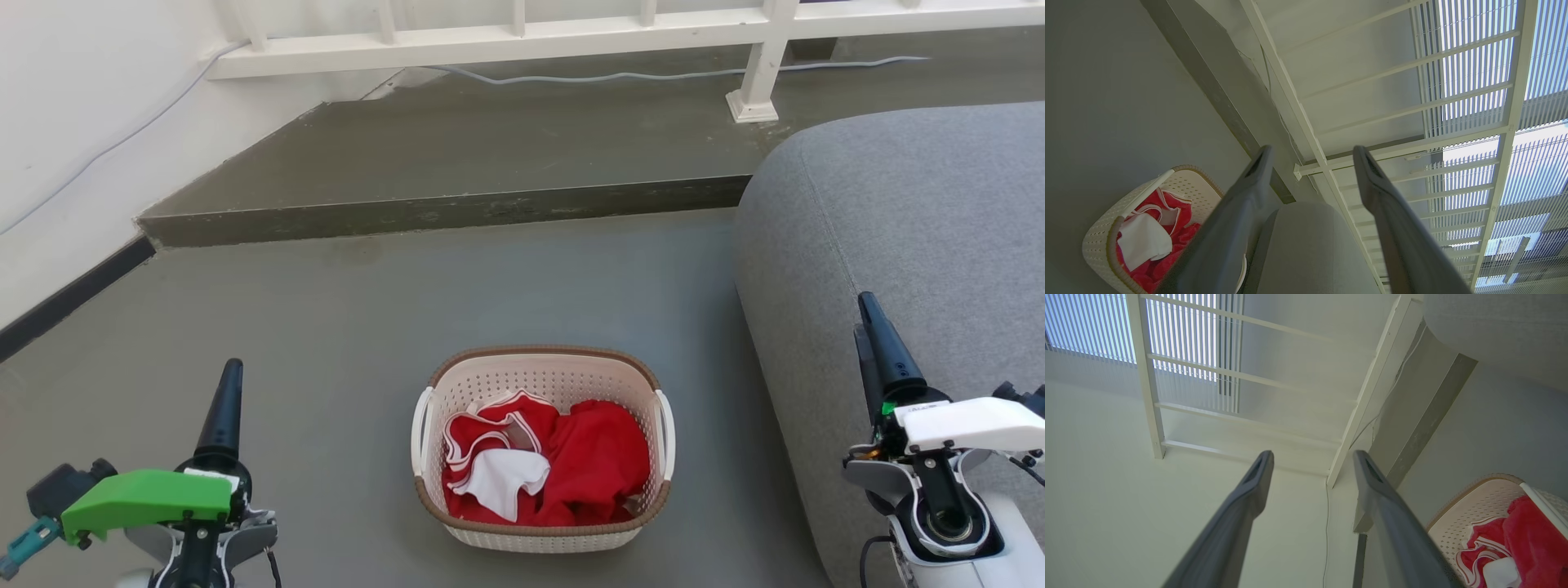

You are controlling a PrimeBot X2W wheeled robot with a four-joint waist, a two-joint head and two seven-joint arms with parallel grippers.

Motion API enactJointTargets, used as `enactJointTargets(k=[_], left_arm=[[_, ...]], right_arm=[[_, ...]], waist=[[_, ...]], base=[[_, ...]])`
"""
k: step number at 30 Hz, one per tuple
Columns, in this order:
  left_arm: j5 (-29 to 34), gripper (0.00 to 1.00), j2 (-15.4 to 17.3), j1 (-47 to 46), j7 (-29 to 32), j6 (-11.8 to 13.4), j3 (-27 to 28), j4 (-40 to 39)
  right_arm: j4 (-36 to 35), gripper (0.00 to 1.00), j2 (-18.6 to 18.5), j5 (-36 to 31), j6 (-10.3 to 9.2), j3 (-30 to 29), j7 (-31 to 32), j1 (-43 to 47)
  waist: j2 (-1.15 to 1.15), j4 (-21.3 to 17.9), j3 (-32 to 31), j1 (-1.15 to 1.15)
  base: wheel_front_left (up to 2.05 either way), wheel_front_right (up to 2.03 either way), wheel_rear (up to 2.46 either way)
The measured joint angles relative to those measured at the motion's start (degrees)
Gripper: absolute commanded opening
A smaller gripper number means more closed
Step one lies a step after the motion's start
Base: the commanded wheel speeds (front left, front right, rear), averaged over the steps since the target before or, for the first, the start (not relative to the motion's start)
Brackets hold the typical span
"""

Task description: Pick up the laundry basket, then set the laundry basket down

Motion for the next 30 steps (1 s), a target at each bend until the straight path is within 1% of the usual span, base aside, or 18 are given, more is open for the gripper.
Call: enactJointTargets(k=[3,5,8,13,17,22,30], left_arm=[[2.83,1.00,0.16,-0.21,-0.62,0.00,-0.82,-0.16],[3.45,1.00,0.23,-0.21,-0.77,0.00,-1.00,-0.20],[6.67,1.00,0.49,-0.23,-1.26,0.00,-1.11,-0.60],[11.38,1.00,0.98,-0.46,-2.40,0.00,-1.78,-1.89],[14.94,1.00,0.99,-0.60,-3.05,0.00,-2.55,-2.45],[21.04,1.00,1.79,-1.35,-4.22,-0.01,-3.55,-3.75],[29.94,1.00,1.80,-1.35,-5.84,-0.01,-4.34,-4.67]], right_arm=[[-0.10,1.00,-0.57,-2.20,0.00,1.29,-0.75,-0.10],[-0.14,1.00,-0.70,-2.96,0.00,1.65,-1.13,-0.13],[-0.22,1.00,-0.97,-4.91,0.00,2.78,-1.72,-0.38],[-0.40,1.00,-2.65,-9.65,0.02,4.99,-2.82,-1.18],[-0.41,1.00,-3.08,-13.17,0.03,6.83,-3.74,-1.32],[-0.35,1.00,-4.12,-17.49,0.04,8.37,-4.70,-2.45],[-0.07,1.00,-4.76,-24.84,-0.12,10.06,-6.25,-3.55]], waist=[[0.00,-0.07,0.04,0.00],[0.00,-0.10,0.05,0.00],[0.00,-0.19,0.07,0.00],[0.00,-0.31,0.11,0.00],[0.00,-0.39,0.17,0.00],[0.00,-0.48,0.18,0.00],[0.00,-0.71,0.06,0.00]], base=[[0.00,0.00,0.00],[0.00,0.00,0.00],[0.00,0.00,0.00],[0.00,0.00,0.00],[0.00,0.00,0.00],[0.00,0.00,0.00],[0.00,0.00,0.00]])
